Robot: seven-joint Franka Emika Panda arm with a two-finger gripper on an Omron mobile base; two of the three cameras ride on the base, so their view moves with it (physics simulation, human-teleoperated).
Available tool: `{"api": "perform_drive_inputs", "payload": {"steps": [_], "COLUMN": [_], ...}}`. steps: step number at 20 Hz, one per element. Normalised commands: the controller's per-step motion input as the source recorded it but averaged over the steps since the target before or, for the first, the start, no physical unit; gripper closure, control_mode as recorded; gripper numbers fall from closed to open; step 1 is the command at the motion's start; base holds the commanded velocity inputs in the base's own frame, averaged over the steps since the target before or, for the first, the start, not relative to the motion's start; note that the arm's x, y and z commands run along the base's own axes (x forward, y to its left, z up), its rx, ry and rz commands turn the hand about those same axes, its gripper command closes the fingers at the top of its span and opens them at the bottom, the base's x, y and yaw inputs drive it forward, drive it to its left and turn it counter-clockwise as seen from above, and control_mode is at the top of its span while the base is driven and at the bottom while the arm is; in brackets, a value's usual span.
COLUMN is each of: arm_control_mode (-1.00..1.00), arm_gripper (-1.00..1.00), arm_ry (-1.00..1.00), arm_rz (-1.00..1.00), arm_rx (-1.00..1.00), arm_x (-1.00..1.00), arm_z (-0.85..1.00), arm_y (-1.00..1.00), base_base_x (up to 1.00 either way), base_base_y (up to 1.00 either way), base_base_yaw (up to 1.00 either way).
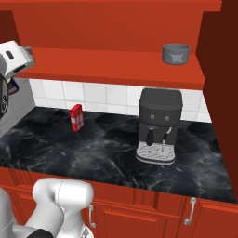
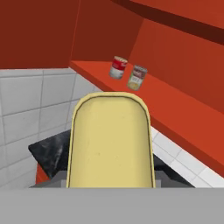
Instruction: Pick the cans from the counter and place them in their designated side in the cabinet.
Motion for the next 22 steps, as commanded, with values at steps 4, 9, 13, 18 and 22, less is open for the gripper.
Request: {"api": "perform_drive_inputs", "payload": {"steps": [4,9,13,18,22], "arm_control_mode": [-1.00,-1.00,-1.00,-1.00,-1.00], "arm_gripper": [1.00,1.00,1.00,1.00,1.00], "arm_ry": [-0.03,-0.02,0.00,0.00,0.00], "arm_rz": [0.02,0.03,0.04,0.03,0.02], "arm_rx": [0.00,0.00,0.00,0.00,0.00], "arm_x": [0.18,0.21,0.22,0.22,0.21], "arm_z": [0.00,0.00,0.00,0.00,0.00], "arm_y": [0.20,0.08,0.01,0.06,0.10], "base_base_x": [0.00,0.00,0.00,0.00,0.00], "base_base_y": [0.00,0.00,0.00,0.00,0.00], "base_base_yaw": [0.00,0.00,0.00,0.00,0.00]}}
